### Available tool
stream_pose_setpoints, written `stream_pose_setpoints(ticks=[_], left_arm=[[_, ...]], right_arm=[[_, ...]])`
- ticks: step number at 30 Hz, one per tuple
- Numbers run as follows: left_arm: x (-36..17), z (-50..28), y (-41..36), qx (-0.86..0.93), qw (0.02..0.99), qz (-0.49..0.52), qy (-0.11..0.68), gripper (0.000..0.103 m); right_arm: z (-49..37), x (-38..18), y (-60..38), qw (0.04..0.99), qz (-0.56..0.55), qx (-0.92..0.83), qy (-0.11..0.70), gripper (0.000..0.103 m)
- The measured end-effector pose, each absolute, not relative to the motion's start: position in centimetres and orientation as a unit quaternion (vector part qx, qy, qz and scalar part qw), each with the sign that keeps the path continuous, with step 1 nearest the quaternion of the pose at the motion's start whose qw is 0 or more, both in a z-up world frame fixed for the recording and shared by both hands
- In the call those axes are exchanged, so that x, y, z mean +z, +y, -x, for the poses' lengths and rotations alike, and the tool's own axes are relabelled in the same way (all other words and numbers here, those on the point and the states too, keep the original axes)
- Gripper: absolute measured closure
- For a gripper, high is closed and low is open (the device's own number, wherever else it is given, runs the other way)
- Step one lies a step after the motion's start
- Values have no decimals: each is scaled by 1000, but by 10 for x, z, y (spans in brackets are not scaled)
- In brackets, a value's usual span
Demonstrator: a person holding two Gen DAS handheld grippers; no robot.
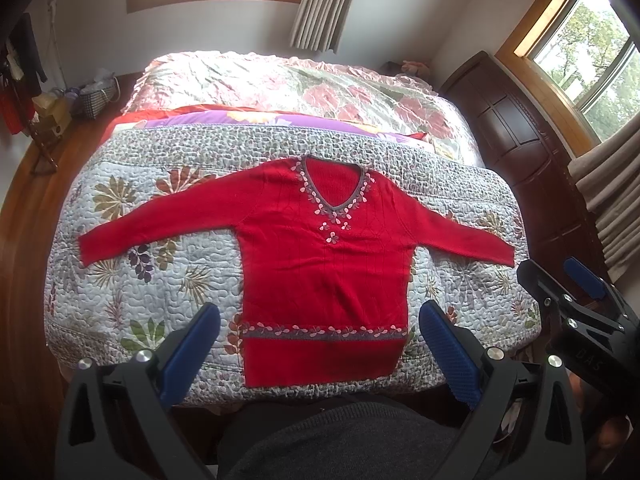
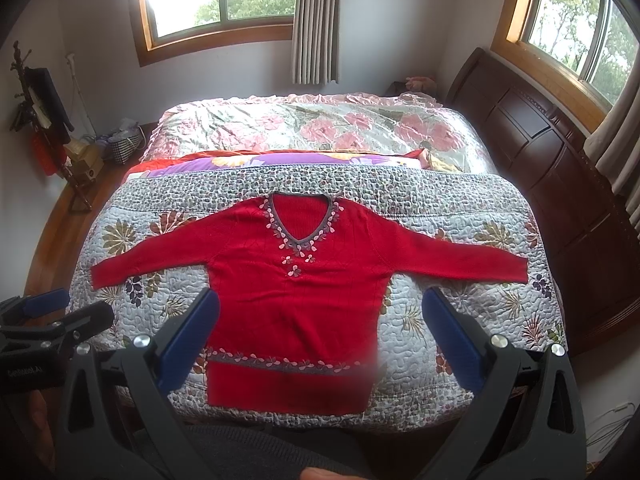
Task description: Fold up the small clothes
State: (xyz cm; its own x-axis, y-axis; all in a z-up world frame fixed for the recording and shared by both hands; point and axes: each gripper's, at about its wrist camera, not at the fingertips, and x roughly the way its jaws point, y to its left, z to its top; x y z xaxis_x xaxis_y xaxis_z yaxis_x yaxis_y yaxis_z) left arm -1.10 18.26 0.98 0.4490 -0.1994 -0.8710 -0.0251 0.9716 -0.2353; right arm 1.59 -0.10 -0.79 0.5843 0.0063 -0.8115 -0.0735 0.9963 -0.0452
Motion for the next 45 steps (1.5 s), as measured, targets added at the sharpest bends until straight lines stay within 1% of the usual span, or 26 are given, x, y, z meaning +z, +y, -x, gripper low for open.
stream_pose_setpoints(ticks=[29, 32, 34, 37, 39, 41, 43, 45], left_arm=[[-6, -15, 178, -56, 838, 115, 531, 4], [-9, -23, 175, -63, 842, 114, 524, 4], [-13, -28, 171, -83, 852, 114, 503, 4], [-25, -35, 164, -150, 860, 123, 473, 4], [-36, -42, 155, -173, 861, 122, 463, 4], [-49, -52, 145, -177, 852, 114, 479, 4], [-62, -66, 134, -176, 839, 114, 502, 4], [-71, -77, 123, -173, 828, 122, 519, 4]], right_arm=[[-33, -24, -8, 882, 33, 15, 470, 3], [-36, -26, -13, 880, 34, 11, 473, 3], [-41, -28, -18, 879, 33, 9, 476, 3], [-48, -37, -34, 880, 23, 8, 473, 3], [-54, -47, -58, 891, -16, 25, 454, 3], [-66, -62, -86, 890, -52, 32, 453, 3], [-82, -86, -119, 878, -70, 9, 474, 3], [-97, -116, -170, 865, -112, -19, 489, 3]])
